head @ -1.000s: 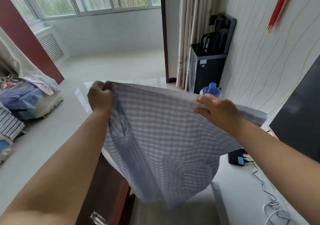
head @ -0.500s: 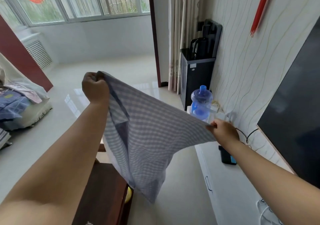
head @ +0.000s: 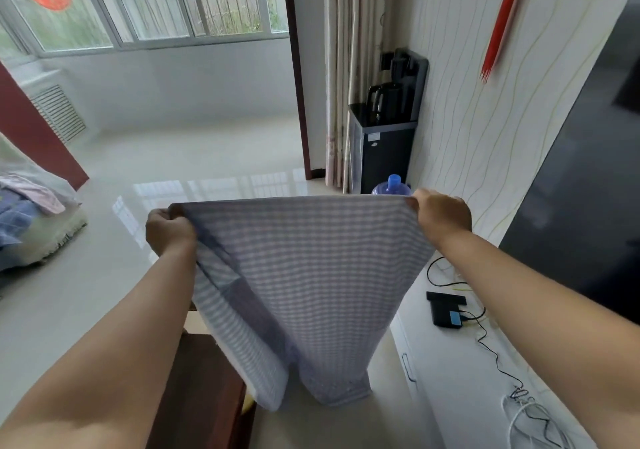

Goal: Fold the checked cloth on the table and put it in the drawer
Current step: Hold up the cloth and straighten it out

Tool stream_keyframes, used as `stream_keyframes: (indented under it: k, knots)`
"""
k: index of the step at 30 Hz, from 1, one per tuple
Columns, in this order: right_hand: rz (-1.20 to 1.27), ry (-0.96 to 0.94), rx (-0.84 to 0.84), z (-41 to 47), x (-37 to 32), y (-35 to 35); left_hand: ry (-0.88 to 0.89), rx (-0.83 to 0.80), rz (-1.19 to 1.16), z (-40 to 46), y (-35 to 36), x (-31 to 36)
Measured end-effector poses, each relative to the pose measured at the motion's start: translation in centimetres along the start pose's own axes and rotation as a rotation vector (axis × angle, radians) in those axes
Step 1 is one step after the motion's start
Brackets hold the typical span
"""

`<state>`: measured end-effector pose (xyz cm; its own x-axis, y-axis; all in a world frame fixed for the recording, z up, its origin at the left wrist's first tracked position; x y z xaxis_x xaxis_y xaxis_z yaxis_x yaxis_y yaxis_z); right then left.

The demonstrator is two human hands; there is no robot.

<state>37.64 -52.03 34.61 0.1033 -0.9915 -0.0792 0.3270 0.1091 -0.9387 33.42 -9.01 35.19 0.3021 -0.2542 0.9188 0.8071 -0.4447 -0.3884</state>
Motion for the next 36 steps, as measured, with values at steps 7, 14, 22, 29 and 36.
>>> stream_keyframes:
  k: [7, 14, 22, 29, 36]
  knots:
    - [0.102, 0.35, -0.342, 0.2, 2.1, -0.2, -0.171, 0.048, -0.196, -0.3, 0.4, -0.6]
    - [0.855, 0.19, 0.432, 2.9, 0.1, -7.2, -0.166, 0.228, -0.545, 0.5, 0.0, 2.3]
    - [1.146, 0.399, 0.312, 3.6, 4.1, -6.2, -0.139, 0.244, -0.557, 0.3, 1.4, 6.0]
    - [1.175, 0.428, 0.262, 1.1, 4.3, -3.6, -0.177, 0.156, -0.41, 0.6, 2.6, 5.3]
    - [1.169, 0.453, 0.332, 2.8, 5.5, -5.0, -0.033, 0.156, -0.328, 1.6, 3.7, 6.7]
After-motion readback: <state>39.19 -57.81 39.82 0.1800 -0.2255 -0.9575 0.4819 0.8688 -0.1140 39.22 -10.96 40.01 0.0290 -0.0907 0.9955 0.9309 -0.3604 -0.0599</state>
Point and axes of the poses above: each hand's wrist, its own z-axis towards the middle knuckle, its own y-axis out of the palm, x = y × z, the point moved 2 cm from there along z, towards the middle knuckle, and after that the axes turned 3 degrees about -y, right-handed, at the moved point
